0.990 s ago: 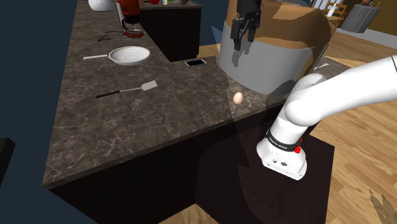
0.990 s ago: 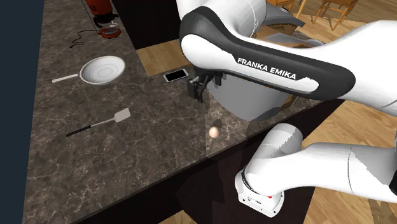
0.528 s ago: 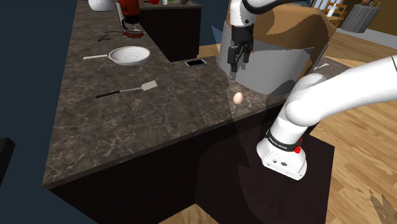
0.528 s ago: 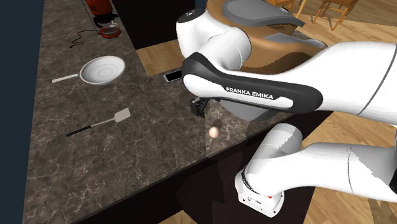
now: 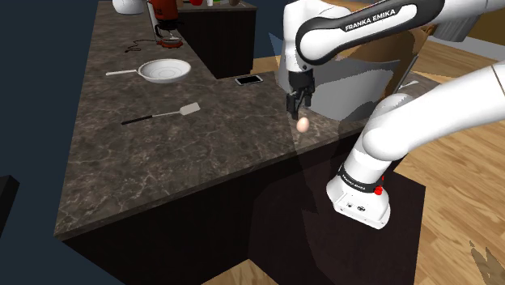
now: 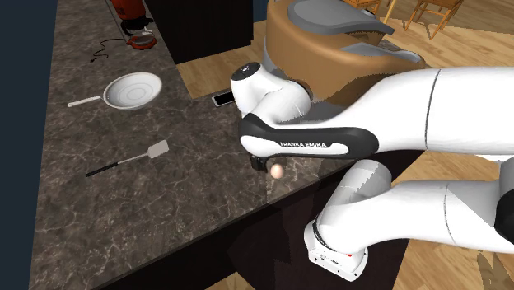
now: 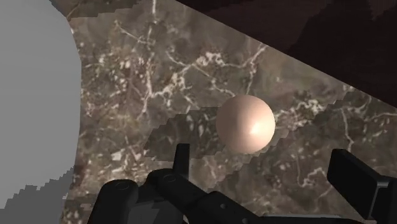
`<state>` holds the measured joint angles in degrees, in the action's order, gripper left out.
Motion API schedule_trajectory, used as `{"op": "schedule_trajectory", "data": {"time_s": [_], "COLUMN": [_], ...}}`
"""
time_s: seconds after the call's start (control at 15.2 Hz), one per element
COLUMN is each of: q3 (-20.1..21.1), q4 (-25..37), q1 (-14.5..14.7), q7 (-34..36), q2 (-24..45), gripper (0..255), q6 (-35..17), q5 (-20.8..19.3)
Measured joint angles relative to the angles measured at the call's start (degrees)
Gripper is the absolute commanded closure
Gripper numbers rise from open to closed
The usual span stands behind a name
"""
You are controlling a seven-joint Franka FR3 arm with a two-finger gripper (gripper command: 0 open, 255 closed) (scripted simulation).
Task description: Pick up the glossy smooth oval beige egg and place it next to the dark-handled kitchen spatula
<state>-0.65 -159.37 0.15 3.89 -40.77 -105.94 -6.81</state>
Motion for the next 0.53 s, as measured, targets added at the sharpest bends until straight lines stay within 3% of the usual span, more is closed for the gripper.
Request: {"op": "schedule_trajectory", "data": {"time_s": [0.53], "q3": [-0.63], "q4": [-6.23], "q1": [-0.54], "q7": [0.13], "q2": [2.51], "gripper": [0], "q6": [-8.22], "q5": [-1.05]}}
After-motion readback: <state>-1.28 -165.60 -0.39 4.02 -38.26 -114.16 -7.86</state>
